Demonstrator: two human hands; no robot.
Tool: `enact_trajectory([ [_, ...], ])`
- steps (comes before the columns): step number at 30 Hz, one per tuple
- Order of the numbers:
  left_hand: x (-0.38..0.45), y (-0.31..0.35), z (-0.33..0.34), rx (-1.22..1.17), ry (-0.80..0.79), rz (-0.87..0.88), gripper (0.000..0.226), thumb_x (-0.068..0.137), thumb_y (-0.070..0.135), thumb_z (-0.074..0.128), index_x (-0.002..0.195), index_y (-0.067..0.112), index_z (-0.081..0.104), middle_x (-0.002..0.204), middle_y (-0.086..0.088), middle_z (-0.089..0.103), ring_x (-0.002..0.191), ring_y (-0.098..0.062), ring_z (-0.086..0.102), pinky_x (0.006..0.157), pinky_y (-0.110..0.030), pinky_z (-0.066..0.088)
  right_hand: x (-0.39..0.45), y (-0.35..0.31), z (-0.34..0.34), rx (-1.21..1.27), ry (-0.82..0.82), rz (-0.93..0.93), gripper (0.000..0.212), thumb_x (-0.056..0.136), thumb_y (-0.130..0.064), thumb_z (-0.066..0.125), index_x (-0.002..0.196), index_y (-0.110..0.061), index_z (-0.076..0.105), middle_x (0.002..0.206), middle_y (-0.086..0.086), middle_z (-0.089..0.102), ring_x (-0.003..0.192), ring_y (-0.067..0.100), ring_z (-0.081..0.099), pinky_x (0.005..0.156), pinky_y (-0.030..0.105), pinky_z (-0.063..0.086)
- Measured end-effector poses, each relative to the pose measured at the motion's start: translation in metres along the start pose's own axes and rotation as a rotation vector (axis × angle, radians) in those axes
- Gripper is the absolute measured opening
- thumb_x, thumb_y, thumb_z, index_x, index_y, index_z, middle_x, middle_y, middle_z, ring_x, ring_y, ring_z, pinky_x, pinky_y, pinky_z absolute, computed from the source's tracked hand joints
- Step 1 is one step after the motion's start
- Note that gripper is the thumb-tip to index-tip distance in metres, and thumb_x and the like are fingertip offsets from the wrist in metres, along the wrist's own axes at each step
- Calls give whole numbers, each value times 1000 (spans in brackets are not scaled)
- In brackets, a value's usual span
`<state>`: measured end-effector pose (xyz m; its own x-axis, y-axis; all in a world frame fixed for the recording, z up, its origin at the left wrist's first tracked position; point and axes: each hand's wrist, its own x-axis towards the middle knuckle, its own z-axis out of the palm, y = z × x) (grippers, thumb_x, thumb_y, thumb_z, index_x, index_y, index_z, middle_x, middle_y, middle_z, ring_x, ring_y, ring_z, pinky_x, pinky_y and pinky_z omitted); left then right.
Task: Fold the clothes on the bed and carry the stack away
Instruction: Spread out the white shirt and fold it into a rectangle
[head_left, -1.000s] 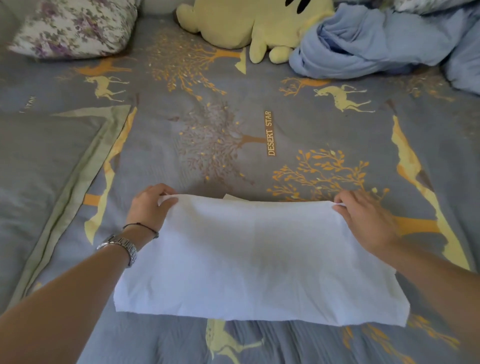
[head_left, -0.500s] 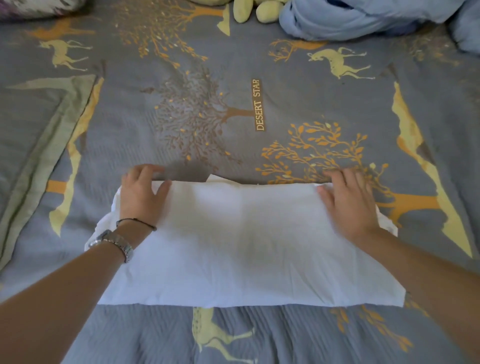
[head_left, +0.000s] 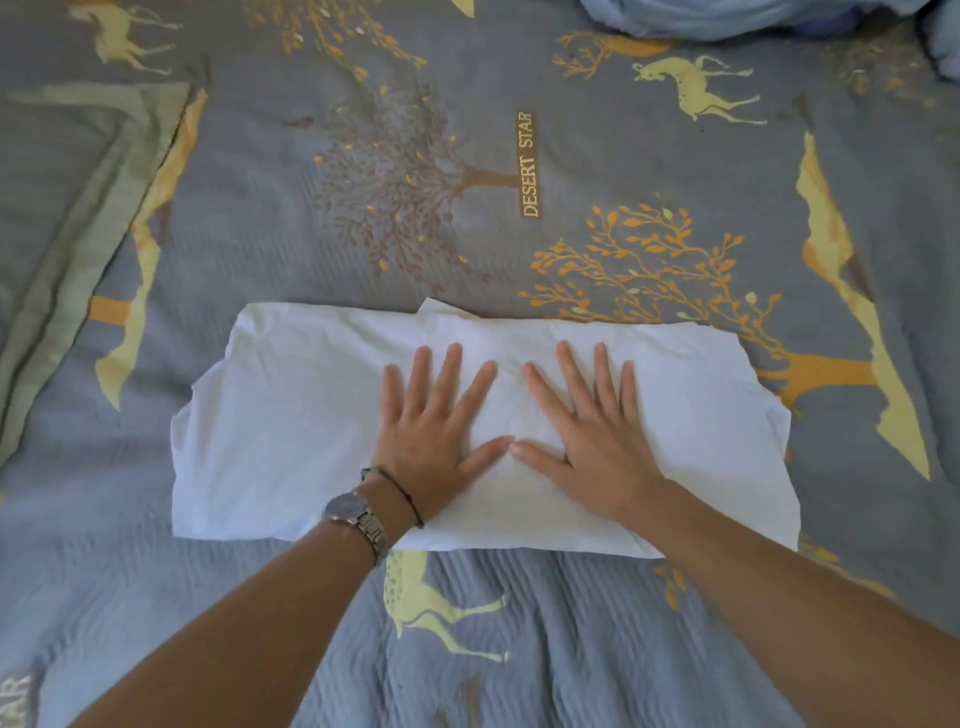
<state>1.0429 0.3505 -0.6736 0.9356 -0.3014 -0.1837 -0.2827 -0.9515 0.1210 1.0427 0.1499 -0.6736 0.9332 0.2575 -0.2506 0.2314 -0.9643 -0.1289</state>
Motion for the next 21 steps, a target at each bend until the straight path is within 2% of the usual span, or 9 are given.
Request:
enact_trajectory([
  [2, -1, -10, 5, -9, 13, -39, 81, 79, 76, 17, 147, 32, 14, 157, -6, 15, 143, -39, 11, 111, -62, 12, 1, 3, 5, -37, 15, -5, 84, 76, -81, 14, 146, -40, -5, 159, 3, -9, 144, 36, -16, 115, 56, -9],
  [4, -6, -28, 8, -5, 11, -109, 84, 76, 79, 12, 147, 35, 5, 158, -3, 10, 144, -36, 6, 113, -59, 5, 0, 9, 6, -64, 29, 18, 85, 76, -80, 14, 148, -37, 1, 159, 5, -4, 144, 38, -12, 116, 56, -5],
  [9, -26, -82, 2, 70, -6, -271, 92, 67, 86, -3, 146, 39, -1, 158, -2, 7, 144, -34, 1, 111, -63, 0, -8, 39, 4, -115, 33, 123, 88, 74, -81, 8, 149, -35, 3, 159, 6, -2, 144, 39, -10, 115, 56, -4],
  [12, -36, -98, -2, 46, -24, -365, 93, 63, 89, 2, 144, 43, -5, 158, 2, 2, 145, -31, -4, 109, -65, -3, -17, 55, 3, -131, 36, 174, 91, 72, -83, 1, 149, -34, 3, 159, 6, -2, 144, 39, -9, 115, 57, -4],
  [15, -44, -106, -4, -2, -40, -457, 91, 64, 89, 8, 143, 45, -7, 158, 6, -4, 145, -27, -8, 107, -68, 1, -25, 67, 1, -106, 35, 216, 94, 71, -83, -5, 149, -33, 3, 159, 7, -3, 144, 38, -10, 117, 54, -3],
  [19, -43, -102, -14, 33, -141, -513, 95, 64, 91, 7, 144, 41, -6, 158, 4, -7, 144, -28, -9, 107, -70, 5, -26, 69, -4, -57, -16, 217, 91, 72, -84, 2, 149, -34, -4, 159, 3, -11, 144, 35, -17, 117, 50, -7],
  [21, -40, -92, -23, 15, -145, -530, 96, 63, 87, 6, 145, 38, -4, 158, 1, -5, 144, -29, -8, 107, -70, 3, -30, 70, -11, 55, 20, 250, 89, 74, -80, 13, 149, -33, 4, 160, 3, -4, 145, 31, -11, 118, 47, -5],
])
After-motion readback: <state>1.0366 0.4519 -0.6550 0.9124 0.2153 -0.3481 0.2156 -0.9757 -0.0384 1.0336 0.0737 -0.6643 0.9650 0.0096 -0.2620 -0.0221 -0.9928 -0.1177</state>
